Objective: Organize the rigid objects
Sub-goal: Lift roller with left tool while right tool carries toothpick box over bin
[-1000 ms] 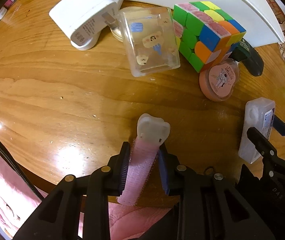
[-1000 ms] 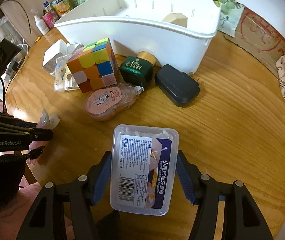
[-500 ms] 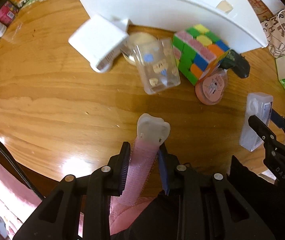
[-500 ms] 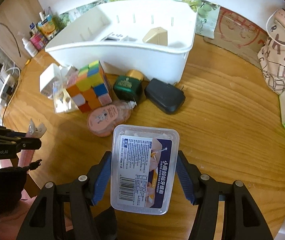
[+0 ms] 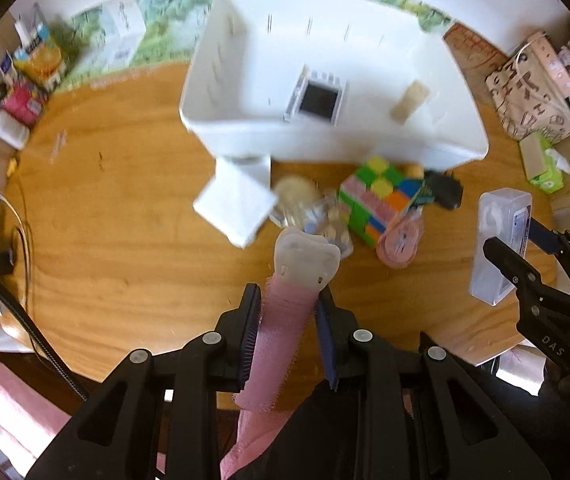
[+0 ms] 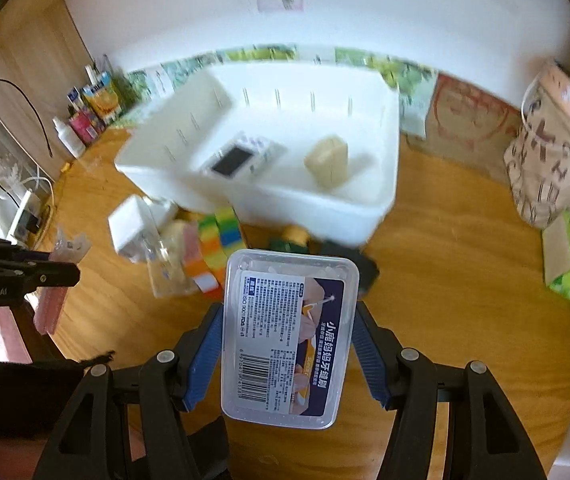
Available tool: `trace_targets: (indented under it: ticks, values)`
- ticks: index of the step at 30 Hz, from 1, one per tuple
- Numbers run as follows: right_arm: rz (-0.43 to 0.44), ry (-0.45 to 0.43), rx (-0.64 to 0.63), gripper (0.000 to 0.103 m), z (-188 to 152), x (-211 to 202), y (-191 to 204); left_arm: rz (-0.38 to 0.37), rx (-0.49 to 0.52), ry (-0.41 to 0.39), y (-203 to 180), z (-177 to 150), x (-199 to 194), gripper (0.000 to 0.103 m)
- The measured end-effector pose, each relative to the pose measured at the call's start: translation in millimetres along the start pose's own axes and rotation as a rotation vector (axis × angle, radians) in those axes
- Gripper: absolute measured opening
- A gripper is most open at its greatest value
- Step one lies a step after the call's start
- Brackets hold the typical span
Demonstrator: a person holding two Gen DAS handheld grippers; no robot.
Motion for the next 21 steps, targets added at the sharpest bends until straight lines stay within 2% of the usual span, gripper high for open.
trace_targets:
  ticks: [4,7,21]
  values:
    - [-0.003,-0.041,-0.033,0.062,22.1,-13.3,9.4,-0.002,0.003,-0.035,26.8,25.5,-13.2,0.029]
    - [-0.001,-0.067,-0.05,0.062,35.6,-20.2,15.6,-0.001,0.012,-0.07,32.1,42.8,-19.6,0.029]
    - [-0.013,-0.159,-0.104,0.062,93.5,-25.2,36.7,-0.025,0.049,-0.24,26.8,99.7,-62.0,0.029]
Point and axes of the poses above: each gripper's, at about its wrist camera, not at the fingertips, and x roughly the way its jaws point, y to its left, z to its top, the point moved 7 cm from there along x, roughly the way its jaws point, and after that the axes turned 4 degrees about y, right-handed, at the moved point
